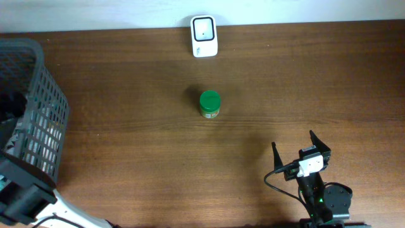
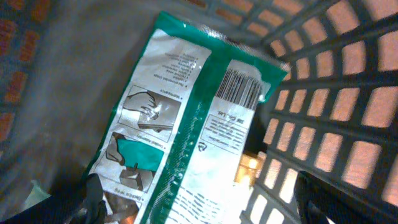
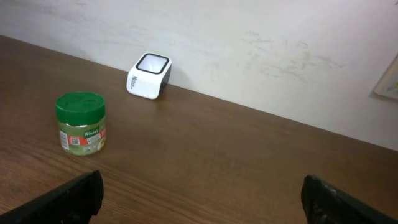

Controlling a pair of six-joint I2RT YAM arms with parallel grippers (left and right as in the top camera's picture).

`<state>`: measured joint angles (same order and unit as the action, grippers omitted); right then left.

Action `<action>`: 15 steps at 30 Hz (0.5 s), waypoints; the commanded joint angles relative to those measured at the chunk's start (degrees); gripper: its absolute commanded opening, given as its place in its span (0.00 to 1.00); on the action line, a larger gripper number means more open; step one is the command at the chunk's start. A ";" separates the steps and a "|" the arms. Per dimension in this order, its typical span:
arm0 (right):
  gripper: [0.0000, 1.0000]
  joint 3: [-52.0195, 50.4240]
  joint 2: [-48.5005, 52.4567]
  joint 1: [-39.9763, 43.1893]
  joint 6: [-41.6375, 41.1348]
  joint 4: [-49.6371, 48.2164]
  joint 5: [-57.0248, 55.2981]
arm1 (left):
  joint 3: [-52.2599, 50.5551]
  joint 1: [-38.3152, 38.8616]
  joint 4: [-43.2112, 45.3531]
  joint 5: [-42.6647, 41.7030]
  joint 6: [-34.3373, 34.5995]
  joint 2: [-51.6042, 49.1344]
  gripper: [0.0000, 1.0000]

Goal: Scan the item barcode
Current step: 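Pull green packet from basket with left gripper, lay beside jar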

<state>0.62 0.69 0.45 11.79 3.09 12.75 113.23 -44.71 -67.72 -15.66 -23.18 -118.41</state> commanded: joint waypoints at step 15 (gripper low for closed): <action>0.98 -0.31 -0.33 0.28 -0.46 0.35 0.33 | -0.04 1.57 4.70 -3.82 -11.17 -16.00 0.49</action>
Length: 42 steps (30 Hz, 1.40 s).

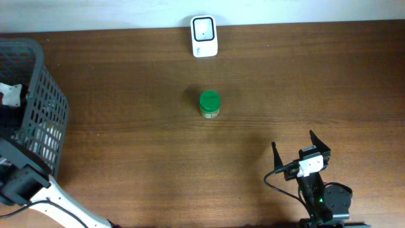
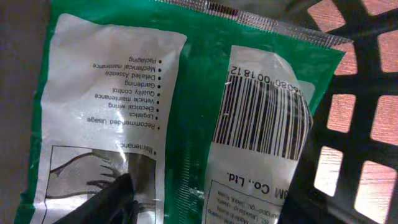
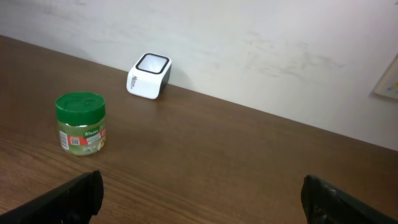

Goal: Scan the item barcode
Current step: 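Pull green packet from basket with left gripper, lay beside jar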

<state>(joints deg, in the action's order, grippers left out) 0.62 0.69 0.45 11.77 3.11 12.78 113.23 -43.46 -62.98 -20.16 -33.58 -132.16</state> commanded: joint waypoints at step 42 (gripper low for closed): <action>0.98 -0.31 -0.33 0.28 -0.44 0.33 0.28 | -17.53 65.77 13.27 19.58 64.67 13.77 0.68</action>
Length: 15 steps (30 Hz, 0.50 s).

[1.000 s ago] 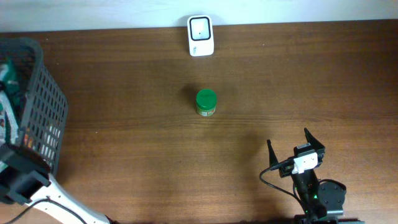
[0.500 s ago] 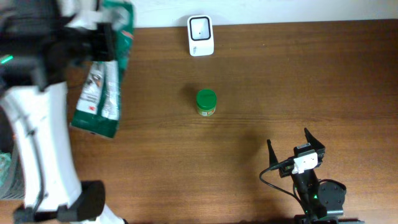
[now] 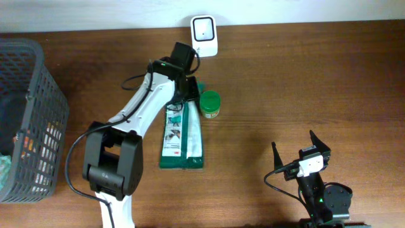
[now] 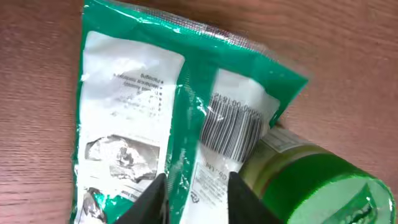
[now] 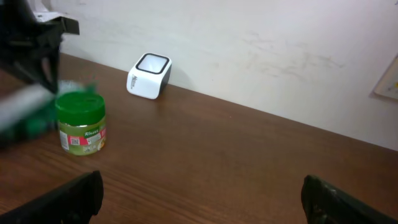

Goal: Scan the item barcode
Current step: 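Pull green packet from basket with left gripper, lay beside jar, then take orange Kleenex tissue pack from basket with left gripper, set right of jar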

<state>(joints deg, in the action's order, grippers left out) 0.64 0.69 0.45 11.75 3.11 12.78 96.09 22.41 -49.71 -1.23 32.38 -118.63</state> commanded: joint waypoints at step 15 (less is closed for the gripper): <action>0.98 -0.33 -0.33 0.28 -0.42 0.33 0.28 | 23.34 -61.94 -23.78 9.68 -14.16 16.98 0.56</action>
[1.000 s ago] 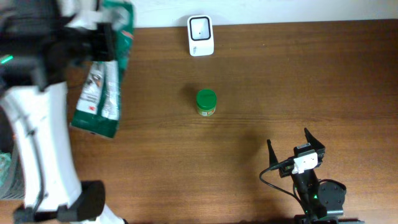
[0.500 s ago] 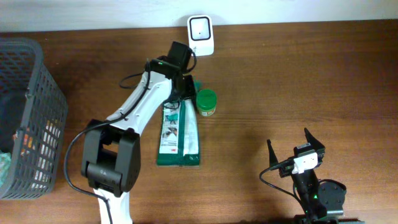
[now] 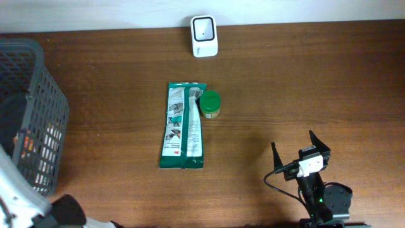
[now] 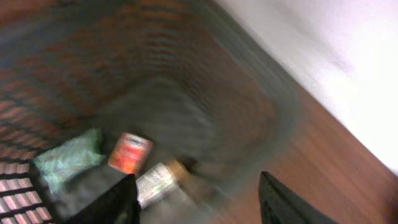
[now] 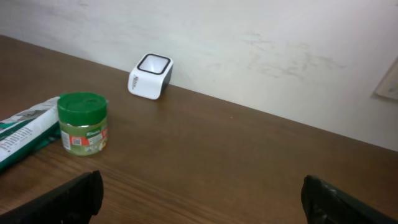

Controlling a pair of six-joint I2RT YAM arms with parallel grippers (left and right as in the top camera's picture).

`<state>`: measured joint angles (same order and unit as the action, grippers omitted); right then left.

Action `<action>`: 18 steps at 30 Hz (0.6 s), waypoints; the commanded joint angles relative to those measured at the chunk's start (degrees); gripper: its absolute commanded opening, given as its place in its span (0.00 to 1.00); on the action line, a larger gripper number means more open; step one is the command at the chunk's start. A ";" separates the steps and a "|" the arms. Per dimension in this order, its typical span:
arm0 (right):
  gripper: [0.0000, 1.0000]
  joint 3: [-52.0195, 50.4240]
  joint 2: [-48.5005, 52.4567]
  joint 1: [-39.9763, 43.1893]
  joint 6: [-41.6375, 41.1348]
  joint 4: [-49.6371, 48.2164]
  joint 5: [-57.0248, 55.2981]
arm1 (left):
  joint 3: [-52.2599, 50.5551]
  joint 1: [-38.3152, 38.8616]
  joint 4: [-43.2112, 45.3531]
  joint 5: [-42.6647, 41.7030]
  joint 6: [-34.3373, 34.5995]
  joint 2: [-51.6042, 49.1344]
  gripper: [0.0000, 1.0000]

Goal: Scan the item barcode
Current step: 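Take orange Kleenex tissue pack from basket with left gripper, set right of jar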

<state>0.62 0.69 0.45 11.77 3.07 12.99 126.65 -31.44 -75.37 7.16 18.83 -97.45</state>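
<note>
The white barcode scanner stands at the table's far edge, also seen as the scanner. A green and white packet lies flat on the table, printed side up, its top end beside a green-lidded jar. My left gripper hangs open and empty above the grey basket; the view is blurred. Of the left arm, only a white link shows in the overhead view. My right gripper stands open at the near right, far from the jar and packet.
The grey mesh basket stands at the table's left edge. Inside it lie a red can, a pale green bag and a silvery item. A white wall rises behind the scanner.
My left gripper was on the packet's top end beside the jar. Now the packet lies alone on the table, and the left gripper is open over the basket. The right arm stayed still.
My left gripper hung open inside the basket over the green packet, then sat closer on it. Later the packet lay on the table by the jar with the gripper at its top end. Now the packet is let go and the arm is back at the basket.
</note>
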 commanded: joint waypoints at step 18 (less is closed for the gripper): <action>0.98 -0.31 -0.33 0.28 -0.44 0.37 0.07 | -35.12 -11.98 22.86 -0.50 -22.47 -17.42 0.25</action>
<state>0.62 0.69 0.45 11.77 3.09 12.97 91.92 -43.27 -52.84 7.29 -1.04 -113.08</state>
